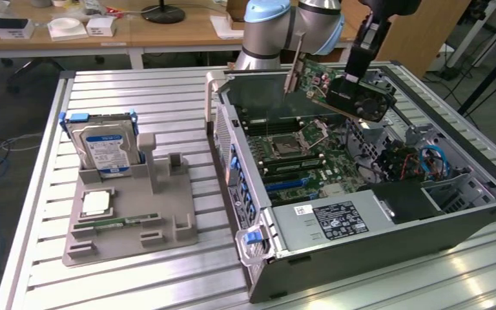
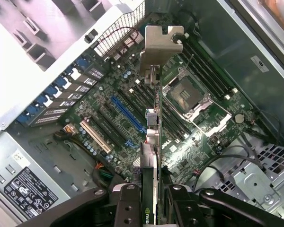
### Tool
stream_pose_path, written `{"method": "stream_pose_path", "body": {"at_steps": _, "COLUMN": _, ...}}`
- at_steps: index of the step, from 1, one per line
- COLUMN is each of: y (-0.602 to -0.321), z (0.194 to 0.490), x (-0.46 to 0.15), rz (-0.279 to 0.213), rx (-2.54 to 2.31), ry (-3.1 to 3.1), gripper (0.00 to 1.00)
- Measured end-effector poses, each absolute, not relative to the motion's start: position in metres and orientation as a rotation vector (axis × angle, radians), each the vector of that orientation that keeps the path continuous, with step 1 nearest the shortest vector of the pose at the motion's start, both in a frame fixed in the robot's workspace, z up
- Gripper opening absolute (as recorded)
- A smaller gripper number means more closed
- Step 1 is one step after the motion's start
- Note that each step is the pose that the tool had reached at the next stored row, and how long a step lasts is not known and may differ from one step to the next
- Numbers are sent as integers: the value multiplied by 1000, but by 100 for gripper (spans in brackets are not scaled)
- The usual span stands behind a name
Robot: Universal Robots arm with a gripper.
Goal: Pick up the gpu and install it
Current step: 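Insert the gpu into the slot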
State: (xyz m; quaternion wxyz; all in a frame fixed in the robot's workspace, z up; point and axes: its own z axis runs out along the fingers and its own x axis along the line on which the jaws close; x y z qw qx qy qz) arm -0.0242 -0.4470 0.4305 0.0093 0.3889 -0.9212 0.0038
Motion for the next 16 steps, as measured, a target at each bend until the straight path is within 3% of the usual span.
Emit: {"method": "stream_pose_path", "body": {"at_steps": 16, "y": -447, "z": 431, "x": -24, "rz": 13, "rx": 1343, "ry": -2820, "gripper": 26}}
